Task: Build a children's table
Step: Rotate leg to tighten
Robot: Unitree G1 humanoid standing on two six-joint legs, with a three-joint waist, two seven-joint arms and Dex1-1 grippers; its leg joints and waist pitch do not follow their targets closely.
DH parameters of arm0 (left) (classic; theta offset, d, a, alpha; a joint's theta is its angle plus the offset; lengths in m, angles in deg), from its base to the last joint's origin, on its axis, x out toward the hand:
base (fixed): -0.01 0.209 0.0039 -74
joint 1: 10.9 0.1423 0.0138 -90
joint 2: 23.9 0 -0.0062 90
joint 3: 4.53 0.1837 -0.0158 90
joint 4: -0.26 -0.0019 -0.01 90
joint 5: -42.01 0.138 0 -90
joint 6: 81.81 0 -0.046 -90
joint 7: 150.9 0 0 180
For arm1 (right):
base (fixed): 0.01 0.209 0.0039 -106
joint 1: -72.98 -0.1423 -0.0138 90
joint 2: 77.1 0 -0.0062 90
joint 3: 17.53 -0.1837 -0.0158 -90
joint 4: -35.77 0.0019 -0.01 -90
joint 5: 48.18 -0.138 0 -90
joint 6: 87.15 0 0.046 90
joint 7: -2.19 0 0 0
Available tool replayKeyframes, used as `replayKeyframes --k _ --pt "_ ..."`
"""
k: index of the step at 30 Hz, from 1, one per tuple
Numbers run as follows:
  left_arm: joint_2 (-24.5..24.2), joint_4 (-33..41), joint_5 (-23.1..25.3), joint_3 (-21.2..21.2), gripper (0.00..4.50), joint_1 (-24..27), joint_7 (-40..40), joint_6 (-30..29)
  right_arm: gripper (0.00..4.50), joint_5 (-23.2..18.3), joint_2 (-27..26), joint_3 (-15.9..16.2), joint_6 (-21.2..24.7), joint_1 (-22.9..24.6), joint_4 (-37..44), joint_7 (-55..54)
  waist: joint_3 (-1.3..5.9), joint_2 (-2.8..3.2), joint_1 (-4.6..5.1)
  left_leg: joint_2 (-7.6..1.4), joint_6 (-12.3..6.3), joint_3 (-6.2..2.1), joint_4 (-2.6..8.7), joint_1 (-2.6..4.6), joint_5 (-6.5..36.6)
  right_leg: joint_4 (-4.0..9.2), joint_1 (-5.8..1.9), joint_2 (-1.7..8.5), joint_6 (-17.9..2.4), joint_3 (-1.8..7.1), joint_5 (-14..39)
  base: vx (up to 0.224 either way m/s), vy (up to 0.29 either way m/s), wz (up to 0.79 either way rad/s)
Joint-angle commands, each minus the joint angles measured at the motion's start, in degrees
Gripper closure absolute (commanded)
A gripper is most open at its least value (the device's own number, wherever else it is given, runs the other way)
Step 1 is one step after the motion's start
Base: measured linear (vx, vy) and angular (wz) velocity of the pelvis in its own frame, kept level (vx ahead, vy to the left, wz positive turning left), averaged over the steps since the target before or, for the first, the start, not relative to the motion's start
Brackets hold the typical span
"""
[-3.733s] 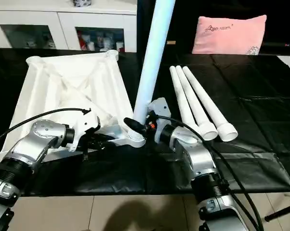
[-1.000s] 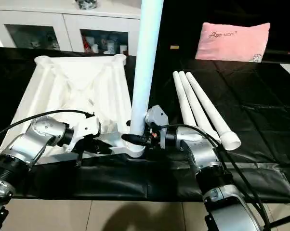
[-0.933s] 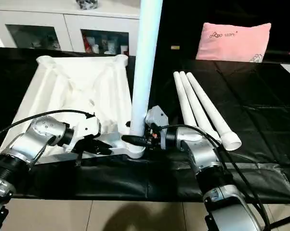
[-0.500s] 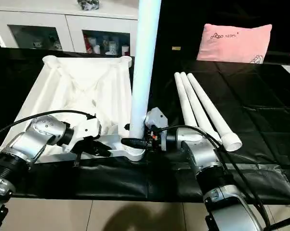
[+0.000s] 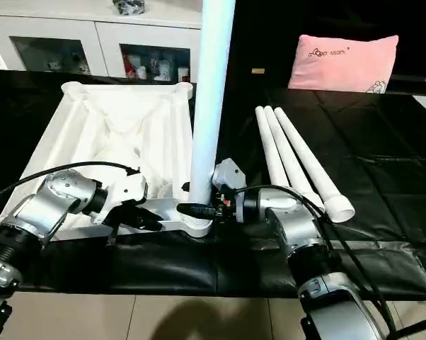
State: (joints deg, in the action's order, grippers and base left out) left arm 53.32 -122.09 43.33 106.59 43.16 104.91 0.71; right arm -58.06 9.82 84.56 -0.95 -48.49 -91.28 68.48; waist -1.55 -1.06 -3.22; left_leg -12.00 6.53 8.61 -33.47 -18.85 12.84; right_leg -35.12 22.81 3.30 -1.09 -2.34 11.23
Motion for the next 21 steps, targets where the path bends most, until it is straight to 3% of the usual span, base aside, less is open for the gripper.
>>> replayKeyframes --k 1,2,3,4,5,6,7,8,9,10,12,13,14,17,21 --pt "0.9 2.14 -1.03 -1.21 4.5 0.25 -2.38 -2.63 2.58 6.22 -0.8 4.81 2.94 3.52 -5.88 -3.26 2.05 0.76 0.01 -0.95 -0.97 0.68 4.53 -0.62 9.38 3.82 -2.99 3.87 -14.26 2.28 7.0 0.0 0.0 0.0" --pt "1.13 3.48 -1.81 -2.61 4.5 0.87 -4.31 -4.98 2.58 6.73 -1.43 4.05 2.96 3.24 -6.8 -6.75 1.81 0.75 0.11 -0.86 -0.62 0.61 4.69 -0.61 11.39 4.19 -2.89 3.85 -13.46 2.28 10.77 0.0 0.0 0.0" --pt "1.45 5.02 -2.53 -4.1 4.5 1.6 -6.51 -7.32 2.58 6.82 -2.22 3.1 3.36 2.97 -7.66 -9.97 1.67 0.24 0.45 -1.04 -0.01 0.55 4.9 -0.59 13.15 4.39 -2.79 4.03 -12.71 2.36 14.45 0.0 0.0 0.0" --pt "1.89 6.6 -3.1 -5.6 4.5 2.31 -8.96 -9.48 2.58 6.5 -3.14 2.02 4.33 2.63 -8.51 -12.85 1.42 0.39 0.56 -0.93 0.09 0.38 5.0 -0.68 14.21 4.61 -2.72 4.07 -11.96 2.35 17.42 0.0 0.0 0.0" --pt "2.95 9.55 -3.93 -7.88 4.5 3.38 -12.68 -13.2 2.58 6.11 -4.78 0.59 5.17 1.7 -10.3 -17.2 1.28 -0.87 0.72 -0.87 -0.01 0.32 5.03 -0.59 15.66 5.19 -2.43 4.19 -10.06 2.31 23.67 0.0 0.0 0.0" --pt "2.95 9.55 -3.93 -7.88 4.5 3.38 -12.68 -13.2 2.58 6.11 -4.78 0.59 5.17 1.7 -10.3 -17.2 1.23 -0.2 0.93 -0.79 0.39 0.03 5.23 -0.66 15.7 5.36 -2.33 4.37 -8.84 2.36 27.06 0.0 0.0 0.0" --pt "5.26 14.9 -4.99 -11.2 4.5 5.12 -18.1 -19.67 2.58 5.14 -7.73 -1.77 6.48 -0.35 -13.86 -24.12 1.34 -0.4 1.01 -0.75 0.2 0.0 5.2 -0.64 15.92 5.66 -2.29 4.36 -7.97 2.24 28.64 -0.051 -0.014 -0.1" --pt "5.95 16.58 -5.08 -11.74 4.5 5.66 -19.22 -21.38 2.58 4.93 -8.59 -2.38 6.72 -1.12 -15.08 -26.21 1.2 -0.66 1.35 -0.86 0.79 -0.42 5.61 -1.26 15.02 5.58 -2.47 4.39 -7.28 1.96 29.26 -0.051 -0.014 -0.1" --pt "7.73 21.29 -4.99 -12.61 4.5 7.24 -21.68 -25.58 2.58 4.19 -11.01 -4.14 7.43 -3.52 -18.72 -32.12 1.42 -1.61 1.75 -1.08 0.99 -0.24 5.54 -1.19 15.07 5.44 -2.29 4.51 -7.35 2.08 28.88 0.0 0.0 0.0" --pt "8.49 24.2 -4.84 -12.38 4.5 8.27 -22.5 -27.48 2.58 3.69 -12.43 -5.18 8.07 -5.16 -21.01 -35.68 1.24 -1.4 1.91 -0.87 1.27 -0.61 5.74 -1.44 15.07 5.46 -2.36 4.34 -7.14 1.75 29.05 0.0 0.0 0.0" --pt "8.49 24.2 -4.84 -12.38 4.5 8.27 -22.5 -27.48 2.58 3.69 -12.43 -5.18 8.07 -5.16 -21.01 -35.68 1.32 -1.07 2.2 -0.79 1.23 -0.57 5.56 -1.15 16.06 5.62 -1.96 4.26 -7.06 1.79 28.26 0.0 0.0 0.0" --pt "8.74 27.77 -3.74 -10.74 4.5 9.6 -22.69 -28.51 2.58 3.32 -14.19 -6.3 8.28 -7.66 -24.09 -40.23 1.38 -1.26 2.38 -0.87 0.93 -0.46 5.39 -0.76 17.13 5.57 -1.54 4.16 -7.46 1.83 26.88 0.0 0.0 0.0" --pt "8.07 29.62 -1.87 -8.53 4.5 10.32 -22.71 -28.53 2.58 3.67 -15.52 -6.9 8.12 -10.28 -26.64 -44.65 1.32 -1.63 2.46 -0.89 0.61 -0.49 5.48 -0.87 16.97 5.38 -1.49 4.17 -8.02 1.88 25.26 0.0 0.0 0.0" --pt "7.66 30.03 -0.91 -7.39 4.5 10.23 -24.16 -29.51 2.58 4.05 -16.79 -7.89 8.14 -12.84 -28.76 -47.82 1.39 -1.75 2.69 -0.86 0.83 -0.29 5.38 -0.75 16.3 5.15 -1.4 3.96 -8.44 1.88 22.5 0.0 0.0 0.0" --pt "7.15 29.1 0.42 -6.96 4.5 9.54 -25.74 -30.16 2.58 4.44 -17.41 -8.2 7.99 -14.11 -29.89 -48.04 1.65 -1.64 2.43 -0.89 0.59 0.06 5.22 -0.81 12.45 4.22 -1.76 3.69 -10.67 1.99 13.46 0.0 0.0 0.0"
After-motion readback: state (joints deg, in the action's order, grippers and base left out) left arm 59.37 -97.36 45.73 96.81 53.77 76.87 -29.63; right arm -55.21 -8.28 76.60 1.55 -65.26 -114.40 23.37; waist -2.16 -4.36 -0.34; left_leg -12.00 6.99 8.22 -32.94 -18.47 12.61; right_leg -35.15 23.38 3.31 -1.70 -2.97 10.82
